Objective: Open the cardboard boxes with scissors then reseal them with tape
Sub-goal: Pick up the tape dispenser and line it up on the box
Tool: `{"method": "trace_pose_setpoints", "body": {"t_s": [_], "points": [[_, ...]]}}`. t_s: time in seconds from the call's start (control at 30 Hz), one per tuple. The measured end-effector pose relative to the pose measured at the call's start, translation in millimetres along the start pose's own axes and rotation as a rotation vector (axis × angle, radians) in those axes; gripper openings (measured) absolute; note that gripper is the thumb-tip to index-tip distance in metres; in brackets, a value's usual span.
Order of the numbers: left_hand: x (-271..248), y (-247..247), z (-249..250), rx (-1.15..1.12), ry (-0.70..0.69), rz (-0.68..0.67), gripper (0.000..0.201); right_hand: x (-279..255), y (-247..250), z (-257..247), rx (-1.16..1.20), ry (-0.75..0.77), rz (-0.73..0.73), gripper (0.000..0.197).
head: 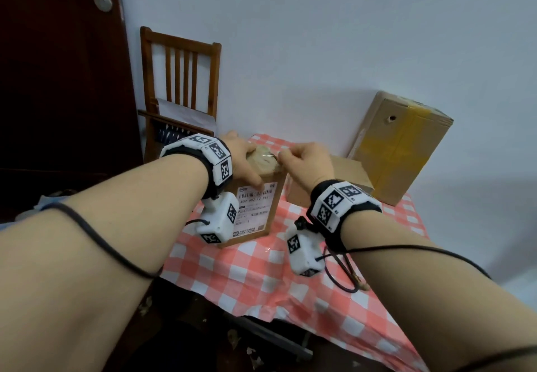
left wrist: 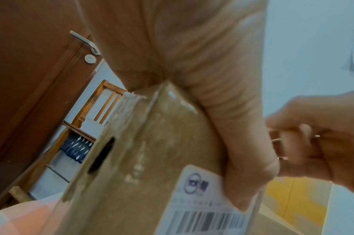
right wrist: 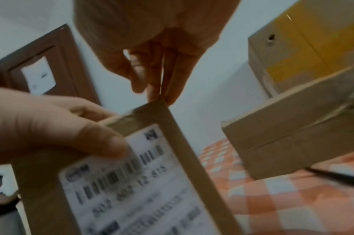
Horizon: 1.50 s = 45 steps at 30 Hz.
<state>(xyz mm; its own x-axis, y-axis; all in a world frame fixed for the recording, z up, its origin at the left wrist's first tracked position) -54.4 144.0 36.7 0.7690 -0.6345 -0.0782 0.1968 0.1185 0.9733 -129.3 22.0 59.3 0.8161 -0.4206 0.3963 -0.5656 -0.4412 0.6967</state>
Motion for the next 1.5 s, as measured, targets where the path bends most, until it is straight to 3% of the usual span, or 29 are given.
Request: {"method": "trace_pose_setpoints", "body": {"t_s": [0.07, 0.13, 0.2, 0.27, 0.7, 0.97, 1.1, 1.23, 1.3, 1.43, 1.5], "points": [[1, 0, -1, -0.009, -0.001, 0.006, 0.093, 7, -6, 1, 0.065, -0.12, -0.02, 0.036], [2, -1, -2, -0.022, -0.003, 0.012, 0.093, 10, -27, 8, 0.091, -0.262, -0.162, 0.056], [3, -1, -4, -0.038, -0.002, 0.015, 0.091, 11, -45, 14, 0.112, -0.371, -0.27, 0.051], [4, -1, -5, -0.049, -0.001, 0.013, 0.09, 13, -49, 16, 0.149, -0.416, -0.274, 0.044], [4, -1, -2, -0.049, -0.022, 0.021, 0.092, 17, -42, 0, -0.179, -0.347, -0.26, 0.032], [3, -2, -2, -0.045, -0.02, 0.014, 0.086, 6, -50, -4, -0.018, -0.42, -0.405, 0.041], [3, 0, -3, -0.037, -0.013, 0.02, 0.086, 6, -45, 6, -0.121, -0.377, -0.448, 0.051], [3, 0, -2, -0.021, -0.014, 0.009, 0.086, 0, -49, 14, 0.156, -0.395, -0.467, 0.036], [3, 0, -1, -0.01, -0.015, 0.013, 0.082, -4, -47, 17, 0.277, -0.419, -0.437, 0.027], [2, 1, 0, -0.001, -0.018, 0.014, 0.084, -5, -47, 26, 0.375, -0.453, -0.308, 0.041], [1, 1, 1, -0.004, -0.024, 0.022, 0.088, 1, -45, 26, 0.326, -0.441, -0.25, 0.019]]}}
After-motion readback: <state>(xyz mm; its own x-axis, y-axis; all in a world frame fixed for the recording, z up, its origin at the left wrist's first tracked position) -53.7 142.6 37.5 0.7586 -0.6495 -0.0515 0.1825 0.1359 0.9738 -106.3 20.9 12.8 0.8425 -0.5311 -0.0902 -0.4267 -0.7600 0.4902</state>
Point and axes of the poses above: each hand's wrist, its own x-axis towards the middle knuckle, its own y-axis out of the back of the hand, z = x × y, the point moved 9 cm from there along x, towards the middle knuckle, and after that the axes turned 3 degrees about -y, right-handed, at the moved point
